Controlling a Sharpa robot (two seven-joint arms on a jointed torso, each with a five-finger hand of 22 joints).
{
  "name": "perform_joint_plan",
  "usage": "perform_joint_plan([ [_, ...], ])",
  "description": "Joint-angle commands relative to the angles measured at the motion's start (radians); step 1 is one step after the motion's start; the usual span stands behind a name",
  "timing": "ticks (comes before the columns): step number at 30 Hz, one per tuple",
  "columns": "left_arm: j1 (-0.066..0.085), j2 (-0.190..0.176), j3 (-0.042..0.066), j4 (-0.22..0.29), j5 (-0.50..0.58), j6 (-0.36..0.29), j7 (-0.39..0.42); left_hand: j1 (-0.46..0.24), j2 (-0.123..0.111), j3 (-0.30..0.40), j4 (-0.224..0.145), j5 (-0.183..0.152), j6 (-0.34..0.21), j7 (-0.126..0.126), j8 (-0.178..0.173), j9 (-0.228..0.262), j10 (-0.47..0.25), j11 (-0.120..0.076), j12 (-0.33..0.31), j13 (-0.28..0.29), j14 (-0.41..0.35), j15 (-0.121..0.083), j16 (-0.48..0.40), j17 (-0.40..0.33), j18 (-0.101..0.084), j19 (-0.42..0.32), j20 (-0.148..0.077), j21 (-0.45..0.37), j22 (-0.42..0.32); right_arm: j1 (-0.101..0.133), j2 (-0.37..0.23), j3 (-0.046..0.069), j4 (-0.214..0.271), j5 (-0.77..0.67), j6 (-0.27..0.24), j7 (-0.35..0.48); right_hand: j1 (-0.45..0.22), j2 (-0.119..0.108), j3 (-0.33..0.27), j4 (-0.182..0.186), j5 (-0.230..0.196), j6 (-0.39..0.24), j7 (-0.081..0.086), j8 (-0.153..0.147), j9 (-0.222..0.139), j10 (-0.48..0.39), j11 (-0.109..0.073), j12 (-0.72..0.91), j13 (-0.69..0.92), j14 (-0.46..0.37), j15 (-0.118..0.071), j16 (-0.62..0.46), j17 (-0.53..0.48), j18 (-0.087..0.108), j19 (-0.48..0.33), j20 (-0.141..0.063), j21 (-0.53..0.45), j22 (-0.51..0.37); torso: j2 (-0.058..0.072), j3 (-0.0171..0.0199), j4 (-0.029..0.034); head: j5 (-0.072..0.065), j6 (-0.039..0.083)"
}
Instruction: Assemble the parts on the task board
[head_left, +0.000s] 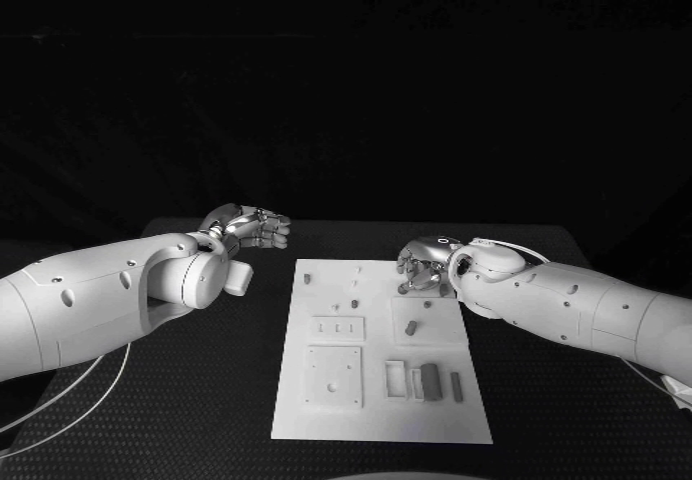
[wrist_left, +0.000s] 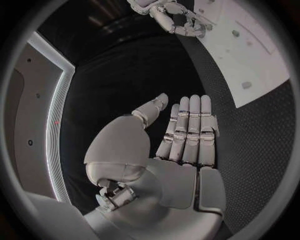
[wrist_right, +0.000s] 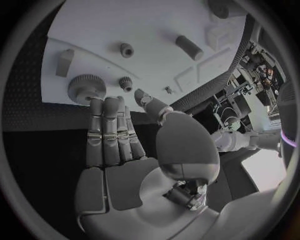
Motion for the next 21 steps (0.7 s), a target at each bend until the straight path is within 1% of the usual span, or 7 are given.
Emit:
perform_joint_plan([
  [1, 0.001, 0.002, 0.001, 0.002, -0.002, 0.017, 0.013, -0.007, -0.006, -0.004, -0.001, 0.007, -0.004, 0.005, -0.006, -0.001, -0.001, 0.003, -0.007, -0.001, 0.008, 0.002, -0.007, 0.002, 0.000, 0.007, 0.002, -0.004, 0.001, -0.001, 0.001, 0.000, 0.002, -0.048, -0.019, -0.011, 0.008, 0.000, -0.005, -0.003, 0.000, 0.009, 0.002, 0.001, 0.001, 0.009, 0.001, -0.016, -0.019, 0.007, 0.001, 0.007, -0.003, 0.028, 0.009, -0.002, 0.008, 0.020, 0.008, 0.0014, 0.0028, -0.003, 0.004],
  [5, 0.001, 0.002, 0.001, 0.004, -0.002, 0.019, 0.012, -0.007, -0.006, -0.004, -0.001, 0.007, -0.004, 0.006, -0.007, -0.002, -0.002, 0.004, -0.008, -0.001, 0.008, 0.002, -0.007, 0.002, 0.000, 0.007, 0.002, -0.004, 0.001, -0.002, 0.001, 0.000, 0.009, -0.065, 0.006, -0.017, 0.010, 0.004, -0.006, -0.003, 0.000, 0.021, -0.003, 0.006, 0.002, 0.019, 0.002, -0.037, -0.046, 0.008, 0.002, 0.013, -0.009, 0.028, 0.010, -0.003, 0.011, 0.020, 0.010, 0.0011, 0.0033, -0.004, 0.003],
  [6, 0.001, 0.002, 0.001, 0.005, -0.002, 0.020, 0.012, -0.007, -0.006, -0.004, -0.001, 0.006, -0.004, 0.006, -0.007, -0.002, -0.002, 0.004, -0.008, -0.001, 0.008, 0.002, -0.008, 0.002, 0.000, 0.007, 0.002, -0.004, 0.001, -0.003, 0.000, 0.000, 0.009, -0.070, 0.007, -0.019, 0.010, 0.005, -0.006, -0.003, 0.000, 0.025, -0.005, 0.008, 0.003, 0.023, 0.002, -0.039, -0.051, 0.009, 0.002, 0.015, -0.010, 0.028, 0.010, -0.003, 0.012, 0.020, 0.012, 0.0009, 0.0036, -0.004, 0.001],
  [10, 0.001, 0.000, 0.001, 0.008, -0.002, 0.020, 0.011, -0.008, -0.007, -0.004, -0.001, 0.006, -0.004, 0.006, -0.007, -0.002, -0.002, 0.004, -0.008, -0.001, 0.008, 0.002, -0.008, 0.003, 0.000, 0.007, 0.002, -0.005, 0.001, -0.008, -0.002, 0.000, 0.009, -0.087, 0.011, -0.026, 0.008, 0.002, -0.009, -0.003, 0.000, 0.032, -0.008, 0.010, 0.003, 0.026, 0.003, -0.050, -0.065, 0.008, 0.002, 0.018, -0.014, 0.028, 0.011, -0.004, 0.014, 0.020, 0.016, 0.0017, 0.0051, -0.004, 0.002],
  [14, 0.001, -0.002, 0.001, 0.008, -0.002, 0.021, 0.009, -0.008, -0.007, -0.005, -0.001, 0.006, -0.004, 0.006, -0.008, -0.002, -0.002, 0.004, -0.009, -0.001, 0.008, 0.002, -0.008, 0.003, 0.000, 0.007, 0.002, -0.005, 0.001, -0.009, -0.008, 0.000, 0.017, -0.111, 0.011, -0.034, -0.001, -0.009, -0.013, -0.002, 0.000, 0.033, -0.008, 0.008, 0.002, 0.006, 0.013, -0.076, -0.088, -0.001, 0.011, 0.018, -0.019, 0.028, 0.005, -0.002, 0.012, 0.019, 0.020, 0.0027, 0.0060, -0.005, 0.002],
  [18, 0.001, -0.002, 0.001, 0.006, -0.002, 0.023, 0.009, -0.009, -0.007, -0.005, -0.001, 0.006, -0.005, 0.006, -0.008, -0.002, -0.002, 0.004, -0.009, -0.001, 0.008, 0.002, -0.009, 0.004, -0.001, 0.008, 0.002, -0.005, 0.001, -0.010, -0.015, 0.000, 0.029, -0.135, 0.010, -0.040, -0.005, -0.018, -0.013, -0.001, 0.000, 0.034, -0.008, 0.007, 0.000, -0.004, 0.020, -0.093, -0.108, -0.009, 0.018, 0.020, -0.023, 0.028, -0.001, 0.001, 0.010, 0.019, 0.020, 0.0016, 0.0057, -0.005, 0.002],
  [21, 0.001, -0.002, 0.001, 0.005, -0.002, 0.025, 0.008, -0.009, -0.008, -0.005, 0.000, 0.006, -0.005, 0.006, -0.008, -0.003, -0.002, 0.004, -0.010, -0.001, 0.008, 0.002, -0.009, 0.004, -0.001, 0.008, 0.002, -0.005, 0.001, -0.010, -0.017, 0.000, 0.033, -0.141, 0.008, -0.040, -0.006, -0.023, -0.013, -0.001, 0.000, 0.035, -0.008, 0.007, 0.000, -0.008, 0.023, -0.100, -0.118, -0.013, 0.020, 0.021, -0.025, 0.028, -0.003, 0.002, 0.010, 0.019, 0.021, 0.0015, 0.0055, -0.004, 0.002],
])
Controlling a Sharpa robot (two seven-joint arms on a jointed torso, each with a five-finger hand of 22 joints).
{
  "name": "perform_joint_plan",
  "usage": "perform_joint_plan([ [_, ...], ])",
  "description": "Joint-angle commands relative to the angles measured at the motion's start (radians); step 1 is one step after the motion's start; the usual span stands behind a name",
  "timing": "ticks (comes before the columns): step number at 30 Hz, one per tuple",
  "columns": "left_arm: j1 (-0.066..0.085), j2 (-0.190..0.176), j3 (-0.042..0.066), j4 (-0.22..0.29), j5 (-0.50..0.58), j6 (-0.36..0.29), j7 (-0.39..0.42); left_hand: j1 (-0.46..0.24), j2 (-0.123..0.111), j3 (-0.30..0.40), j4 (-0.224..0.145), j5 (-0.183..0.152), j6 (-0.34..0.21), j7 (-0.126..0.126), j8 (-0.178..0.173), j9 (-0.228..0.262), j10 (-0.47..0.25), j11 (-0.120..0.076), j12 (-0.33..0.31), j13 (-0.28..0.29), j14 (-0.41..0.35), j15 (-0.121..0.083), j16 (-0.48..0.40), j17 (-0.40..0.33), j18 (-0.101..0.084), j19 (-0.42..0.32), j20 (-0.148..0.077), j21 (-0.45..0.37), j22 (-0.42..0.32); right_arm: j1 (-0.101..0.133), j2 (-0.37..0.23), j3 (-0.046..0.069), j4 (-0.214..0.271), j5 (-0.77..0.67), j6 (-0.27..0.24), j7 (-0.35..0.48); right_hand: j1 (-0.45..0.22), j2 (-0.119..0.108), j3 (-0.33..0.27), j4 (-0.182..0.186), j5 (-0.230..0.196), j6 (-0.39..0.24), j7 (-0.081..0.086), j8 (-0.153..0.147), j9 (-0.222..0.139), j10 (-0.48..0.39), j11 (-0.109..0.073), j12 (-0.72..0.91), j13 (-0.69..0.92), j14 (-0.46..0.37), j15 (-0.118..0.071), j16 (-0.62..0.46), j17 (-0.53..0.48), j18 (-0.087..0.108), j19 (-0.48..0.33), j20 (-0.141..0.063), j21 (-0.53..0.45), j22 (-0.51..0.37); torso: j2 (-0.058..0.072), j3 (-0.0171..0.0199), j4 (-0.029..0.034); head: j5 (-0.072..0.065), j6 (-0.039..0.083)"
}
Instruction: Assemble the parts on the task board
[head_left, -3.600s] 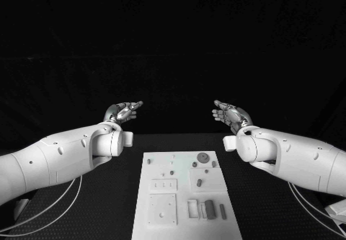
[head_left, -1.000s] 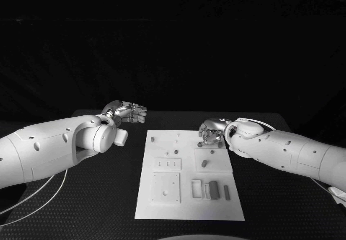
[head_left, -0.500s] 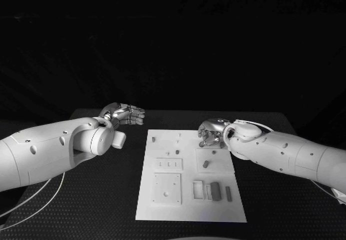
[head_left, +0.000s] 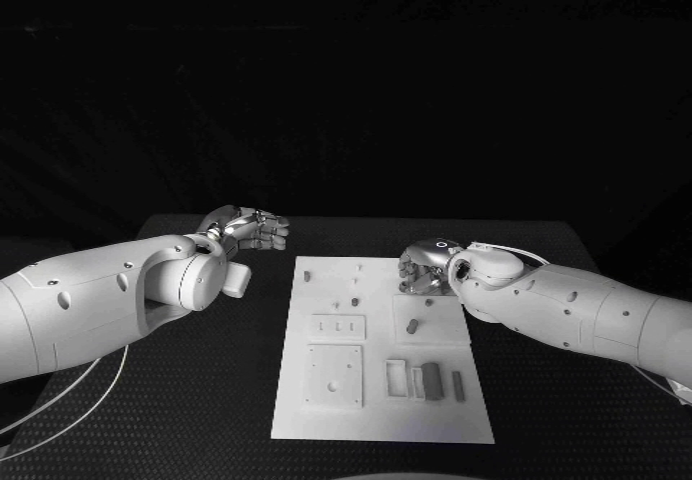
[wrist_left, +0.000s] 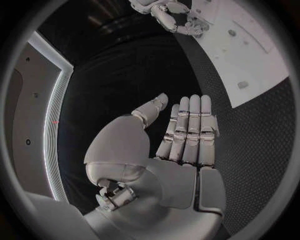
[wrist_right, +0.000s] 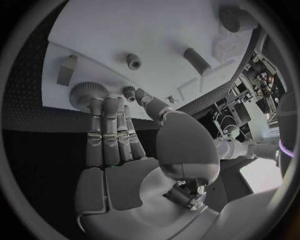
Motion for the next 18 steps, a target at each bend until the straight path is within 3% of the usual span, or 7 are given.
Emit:
perform_joint_plan([
  [1, 0.001, 0.001, 0.001, 0.000, -0.002, 0.019, 0.008, -0.006, -0.004, -0.006, 0.000, 0.006, -0.001, 0.003, -0.005, -0.002, -0.002, 0.005, -0.006, -0.001, 0.005, -0.001, -0.006, 0.002, 0.001, 0.008, 0.002, -0.006, 0.001, -0.002, 0.000, 0.000, 0.005, -0.055, 0.006, -0.010, -0.002, -0.013, -0.003, 0.001, 0.000, 0.007, 0.001, 0.001, -0.001, -0.005, 0.000, -0.007, -0.007, -0.002, 0.006, 0.004, -0.002, 0.028, -0.006, 0.002, -0.002, 0.018, 0.003, -0.0002, -0.0008, 0.000, 0.000],
  [11, 0.001, 0.004, 0.001, -0.002, -0.002, 0.022, 0.007, -0.008, -0.004, -0.007, 0.001, 0.006, -0.002, 0.004, -0.007, -0.003, -0.003, 0.005, -0.008, -0.001, 0.005, -0.001, -0.008, 0.003, 0.000, 0.008, 0.002, -0.007, 0.001, -0.013, 0.013, 0.000, -0.002, -0.058, -0.014, -0.004, 0.000, -0.019, 0.000, 0.001, 0.000, 0.004, 0.003, -0.002, -0.003, -0.015, 0.006, -0.020, -0.027, -0.007, 0.012, 0.009, -0.006, 0.028, -0.009, 0.004, -0.002, 0.018, 0.005, -0.0018, 0.0019, -0.003, 0.003],
  [18, 0.000, 0.004, 0.001, -0.002, -0.002, 0.024, 0.006, -0.009, -0.004, -0.007, 0.001, 0.006, -0.003, 0.004, -0.008, -0.003, -0.004, 0.006, -0.009, -0.001, 0.005, -0.001, -0.009, 0.004, 0.000, 0.008, 0.002, -0.008, 0.001, -0.021, 0.020, 0.000, -0.017, -0.069, -0.024, -0.006, 0.011, 0.000, 0.006, 0.000, 0.000, 0.016, -0.002, 0.003, -0.001, -0.004, 0.004, -0.016, -0.038, -0.004, 0.010, 0.020, -0.006, 0.028, -0.004, 0.002, 0.004, 0.020, 0.007, -0.0028, 0.0022, -0.001, 0.002],
])
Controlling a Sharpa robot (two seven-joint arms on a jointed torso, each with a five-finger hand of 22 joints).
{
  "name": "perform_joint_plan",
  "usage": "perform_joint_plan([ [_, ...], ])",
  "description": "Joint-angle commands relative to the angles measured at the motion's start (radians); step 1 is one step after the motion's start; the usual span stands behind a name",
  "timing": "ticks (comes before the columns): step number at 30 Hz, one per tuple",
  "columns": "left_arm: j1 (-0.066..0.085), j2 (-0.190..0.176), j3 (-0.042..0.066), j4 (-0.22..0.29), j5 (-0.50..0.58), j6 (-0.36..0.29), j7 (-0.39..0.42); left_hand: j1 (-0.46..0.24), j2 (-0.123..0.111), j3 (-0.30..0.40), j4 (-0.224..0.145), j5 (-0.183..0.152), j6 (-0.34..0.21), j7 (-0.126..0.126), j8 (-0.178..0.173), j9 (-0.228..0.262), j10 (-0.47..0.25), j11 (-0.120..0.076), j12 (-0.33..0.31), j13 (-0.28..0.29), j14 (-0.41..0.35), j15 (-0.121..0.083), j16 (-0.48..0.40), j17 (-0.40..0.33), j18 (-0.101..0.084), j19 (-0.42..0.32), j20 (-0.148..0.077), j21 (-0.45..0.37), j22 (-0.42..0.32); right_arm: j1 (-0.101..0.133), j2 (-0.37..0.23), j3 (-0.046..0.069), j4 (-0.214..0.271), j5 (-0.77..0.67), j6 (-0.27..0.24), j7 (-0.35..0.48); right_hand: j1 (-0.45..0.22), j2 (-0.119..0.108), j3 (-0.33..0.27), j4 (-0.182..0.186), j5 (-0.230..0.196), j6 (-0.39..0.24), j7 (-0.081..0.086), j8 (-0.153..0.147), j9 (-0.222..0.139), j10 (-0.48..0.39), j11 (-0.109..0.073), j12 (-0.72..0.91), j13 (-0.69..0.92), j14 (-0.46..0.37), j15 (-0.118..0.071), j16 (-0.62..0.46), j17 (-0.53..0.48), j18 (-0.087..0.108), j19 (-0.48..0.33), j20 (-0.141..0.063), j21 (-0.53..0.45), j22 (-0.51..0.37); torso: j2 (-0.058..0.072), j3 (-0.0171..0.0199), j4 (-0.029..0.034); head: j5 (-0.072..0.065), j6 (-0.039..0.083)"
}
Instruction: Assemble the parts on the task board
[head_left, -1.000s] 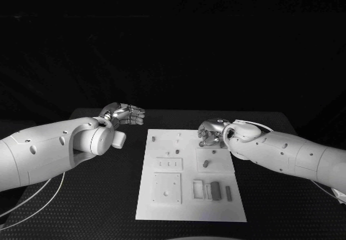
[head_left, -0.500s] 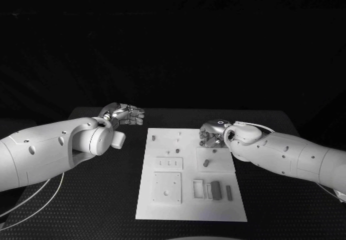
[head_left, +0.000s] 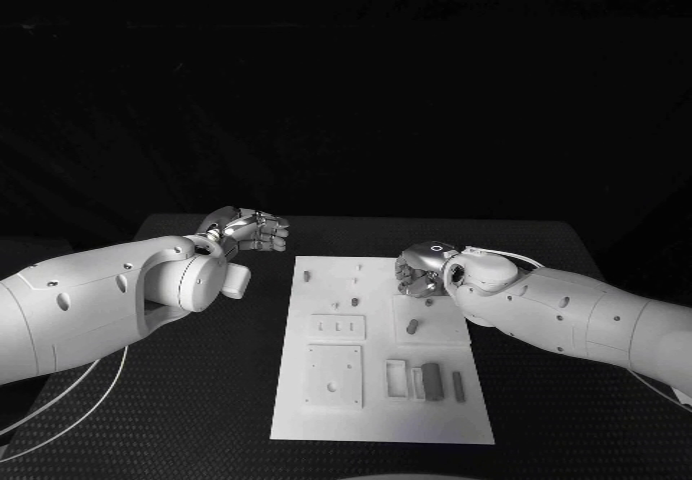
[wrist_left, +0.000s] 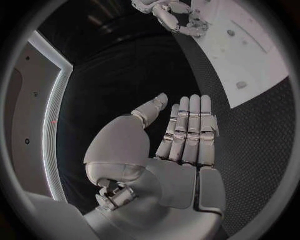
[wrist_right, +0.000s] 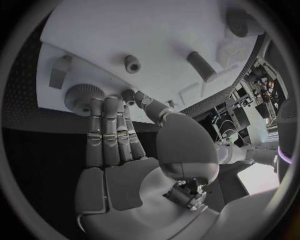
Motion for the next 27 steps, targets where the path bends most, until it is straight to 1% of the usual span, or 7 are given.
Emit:
perform_joint_plan([
  [1, 0.000, 0.002, 0.001, 0.001, -0.002, 0.018, 0.007, -0.009, -0.004, -0.007, 0.001, 0.006, -0.003, 0.004, -0.004, -0.001, -0.004, 0.006, -0.006, -0.001, 0.005, -0.001, -0.006, 0.001, 0.005, 0.008, 0.002, -0.004, 0.001, -0.007, 0.002, -0.002, -0.004, -0.031, -0.005, -0.001, 0.012, 0.010, 0.006, -0.001, 0.000, 0.014, -0.002, 0.005, 0.002, 0.008, -0.005, -0.002, -0.004, 0.002, 0.004, 0.010, -0.001, 0.028, -0.002, 0.000, 0.006, 0.020, 0.003, -0.0006, 0.0010, 0.001, -0.001],
  [4, 0.000, 0.001, 0.001, 0.001, -0.002, 0.019, 0.006, -0.010, -0.004, -0.007, 0.001, 0.006, -0.003, 0.004, -0.004, -0.001, -0.004, 0.006, -0.006, -0.001, 0.005, -0.001, -0.006, 0.002, 0.005, 0.008, 0.002, -0.004, 0.001, -0.010, 0.003, -0.002, -0.008, -0.041, -0.002, -0.004, 0.019, 0.020, 0.007, -0.002, 0.000, 0.027, -0.008, 0.011, 0.004, 0.026, -0.010, 0.004, -0.008, 0.004, -0.001, 0.017, -0.002, 0.028, 0.001, -0.002, 0.011, 0.021, 0.003, -0.0003, 0.0008, 0.002, -0.003],
  [9, 0.000, 0.000, 0.001, 0.002, -0.002, 0.021, 0.004, -0.010, -0.004, -0.007, 0.001, 0.006, -0.003, 0.004, -0.005, -0.001, -0.004, 0.006, -0.007, -0.001, 0.005, -0.001, -0.007, 0.002, 0.005, 0.008, 0.002, -0.004, 0.001, -0.013, 0.005, -0.002, -0.010, -0.060, 0.000, -0.006, 0.028, 0.020, 0.009, -0.003, 0.000, 0.030, -0.009, 0.011, 0.004, 0.030, -0.011, 0.003, -0.013, 0.003, -0.003, 0.021, -0.003, 0.028, 0.000, -0.004, 0.013, 0.021, 0.003, -0.0011, -0.0009, 0.004, -0.007],
  [15, 0.000, 0.001, 0.001, 0.000, -0.002, 0.024, 0.003, -0.010, -0.004, -0.008, 0.001, 0.006, -0.004, 0.004, -0.005, -0.002, -0.004, 0.006, -0.008, -0.001, 0.005, -0.001, -0.008, 0.003, 0.005, 0.008, 0.002, -0.005, 0.001, -0.014, 0.008, -0.002, -0.011, -0.081, -0.011, -0.013, 0.040, 0.017, 0.010, -0.004, 0.000, 0.034, -0.011, 0.012, 0.004, 0.036, -0.013, 0.003, -0.018, 0.002, -0.004, 0.024, -0.005, 0.028, -0.003, -0.004, 0.016, 0.020, 0.005, -0.0010, -0.0012, 0.004, -0.004],
  [20, 0.000, 0.001, 0.001, 0.000, -0.002, 0.024, 0.002, -0.011, -0.005, -0.008, 0.001, 0.006, -0.004, 0.005, -0.006, -0.002, -0.005, 0.006, -0.009, -0.001, 0.005, -0.001, -0.008, 0.003, 0.005, 0.008, 0.002, -0.005, 0.000, -0.014, 0.013, -0.002, -0.011, -0.089, -0.035, -0.016, 0.055, 0.021, 0.013, -0.004, 0.000, 0.045, -0.015, 0.016, 0.005, 0.050, -0.017, 0.007, -0.023, 0.005, -0.007, 0.031, -0.007, 0.028, 0.000, -0.006, 0.021, 0.021, 0.006, -0.0022, -0.0005, 0.002, -0.002],
  [24, 0.001, 0.001, 0.001, 0.001, -0.002, 0.023, 0.002, -0.011, -0.005, -0.008, 0.001, 0.006, -0.004, 0.005, -0.006, -0.002, -0.005, 0.007, -0.009, -0.001, 0.004, -0.001, -0.009, 0.004, 0.005, 0.007, 0.002, -0.006, 0.000, -0.015, 0.021, -0.002, -0.016, -0.089, -0.034, -0.016, 0.059, 0.024, 0.012, -0.004, 0.000, 0.050, -0.017, 0.018, 0.006, 0.057, -0.019, 0.008, -0.026, 0.008, -0.010, 0.036, -0.008, 0.028, 0.003, -0.007, 0.026, 0.021, 0.006, -0.0020, 0.0000, 0.003, -0.002],
  [27, 0.001, 0.000, 0.001, 0.003, -0.002, 0.023, 0.002, -0.011, -0.005, -0.008, 0.000, 0.006, -0.004, 0.005, -0.006, -0.002, -0.005, 0.007, -0.010, -0.001, 0.004, -0.001, -0.009, 0.004, 0.005, 0.007, 0.002, -0.006, 0.000, -0.016, 0.027, -0.002, -0.023, -0.089, -0.034, -0.019, 0.059, 0.025, 0.011, -0.003, 0.000, 0.052, -0.018, 0.018, 0.006, 0.059, -0.019, 0.008, -0.027, 0.009, -0.010, 0.038, -0.008, 0.028, 0.004, -0.007, 0.027, 0.021, 0.006, -0.0030, 0.0011, 0.002, -0.002],
])
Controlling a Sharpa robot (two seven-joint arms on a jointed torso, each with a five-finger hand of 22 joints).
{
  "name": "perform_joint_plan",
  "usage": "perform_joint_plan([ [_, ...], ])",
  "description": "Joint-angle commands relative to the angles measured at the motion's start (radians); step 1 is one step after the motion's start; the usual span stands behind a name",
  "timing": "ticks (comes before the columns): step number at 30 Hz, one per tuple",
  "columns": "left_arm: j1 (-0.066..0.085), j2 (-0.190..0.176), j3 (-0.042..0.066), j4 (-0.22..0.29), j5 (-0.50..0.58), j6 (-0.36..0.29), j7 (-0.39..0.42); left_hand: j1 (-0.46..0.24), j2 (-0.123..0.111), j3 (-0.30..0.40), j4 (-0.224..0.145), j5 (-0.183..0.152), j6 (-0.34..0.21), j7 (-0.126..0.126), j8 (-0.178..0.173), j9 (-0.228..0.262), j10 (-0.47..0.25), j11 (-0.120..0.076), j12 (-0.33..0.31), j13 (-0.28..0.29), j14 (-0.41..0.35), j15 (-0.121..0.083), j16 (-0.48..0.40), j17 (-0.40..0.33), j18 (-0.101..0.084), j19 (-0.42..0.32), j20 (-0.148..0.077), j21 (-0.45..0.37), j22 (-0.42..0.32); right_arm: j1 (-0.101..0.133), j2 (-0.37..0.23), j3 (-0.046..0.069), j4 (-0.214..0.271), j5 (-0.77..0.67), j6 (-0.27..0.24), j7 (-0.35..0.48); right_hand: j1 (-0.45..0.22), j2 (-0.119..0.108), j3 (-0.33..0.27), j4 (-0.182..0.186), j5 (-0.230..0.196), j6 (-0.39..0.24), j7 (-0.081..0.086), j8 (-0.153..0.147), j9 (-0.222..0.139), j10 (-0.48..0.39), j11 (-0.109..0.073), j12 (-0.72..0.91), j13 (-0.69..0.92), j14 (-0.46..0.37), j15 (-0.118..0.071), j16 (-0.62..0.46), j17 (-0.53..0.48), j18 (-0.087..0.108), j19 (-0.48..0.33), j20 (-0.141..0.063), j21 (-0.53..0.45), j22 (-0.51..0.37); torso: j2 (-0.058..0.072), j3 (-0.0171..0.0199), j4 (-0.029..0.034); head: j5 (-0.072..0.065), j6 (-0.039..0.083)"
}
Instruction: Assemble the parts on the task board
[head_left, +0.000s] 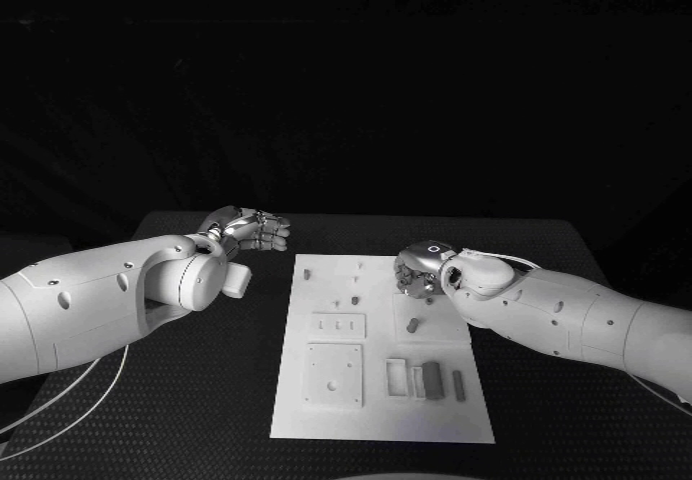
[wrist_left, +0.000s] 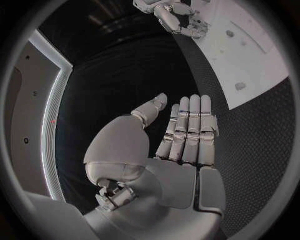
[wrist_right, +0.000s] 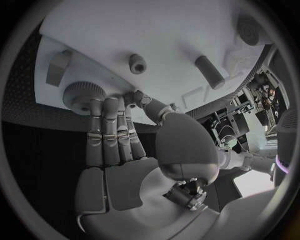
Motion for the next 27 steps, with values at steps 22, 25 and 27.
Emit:
perform_joint_plan([
  [22, 0.001, 0.003, 0.001, -0.002, -0.002, 0.012, 0.006, -0.007, -0.001, -0.008, 0.001, 0.006, -0.004, 0.005, -0.007, -0.002, -0.002, 0.004, -0.007, -0.001, 0.004, 0.000, -0.008, 0.003, 0.005, 0.007, 0.002, -0.007, 0.001, -0.003, 0.002, -0.001, 0.028, 0.019, -0.117, -0.049, -0.001, 0.035, 0.000, 0.000, 0.000, 0.054, -0.020, 0.019, 0.004, 0.059, -0.021, 0.017, -0.016, 0.029, -0.022, 0.050, 0.004, 0.027, 0.031, -0.023, 0.048, 0.022, 0.000, -0.0052, 0.0010, 0.000, 0.016],
  [25, 0.001, 0.003, 0.001, -0.002, -0.002, 0.012, 0.007, -0.007, -0.001, -0.008, 0.000, 0.006, -0.004, 0.005, -0.007, -0.002, -0.001, 0.004, -0.008, -0.001, 0.005, 0.000, -0.008, 0.004, 0.005, 0.007, 0.002, -0.007, 0.001, 0.006, 0.004, -0.001, 0.037, 0.019, -0.140, -0.060, -0.010, 0.034, -0.002, 0.002, 0.000, 0.058, -0.021, 0.018, 0.003, 0.062, -0.022, 0.017, -0.018, 0.029, -0.023, 0.055, 0.004, 0.027, 0.033, -0.024, 0.052, 0.022, 0.000, -0.0060, 0.0006, 0.000, 0.021],
  [27, 0.001, 0.003, 0.001, -0.002, -0.002, 0.012, 0.006, -0.007, -0.001, -0.008, 0.000, 0.007, -0.004, 0.005, -0.007, -0.002, -0.001, 0.004, -0.008, -0.001, 0.005, 0.000, -0.008, 0.004, 0.005, 0.007, 0.002, -0.007, 0.001, 0.011, 0.006, 0.000, 0.040, 0.019, -0.152, -0.068, -0.013, 0.033, -0.002, 0.001, 0.000, 0.060, -0.021, 0.018, 0.003, 0.065, -0.022, 0.017, -0.019, 0.030, -0.024, 0.058, 0.004, 0.027, 0.034, -0.025, 0.055, 0.022, 0.001, -0.0046, -0.0001, 0.001, 0.024],
])
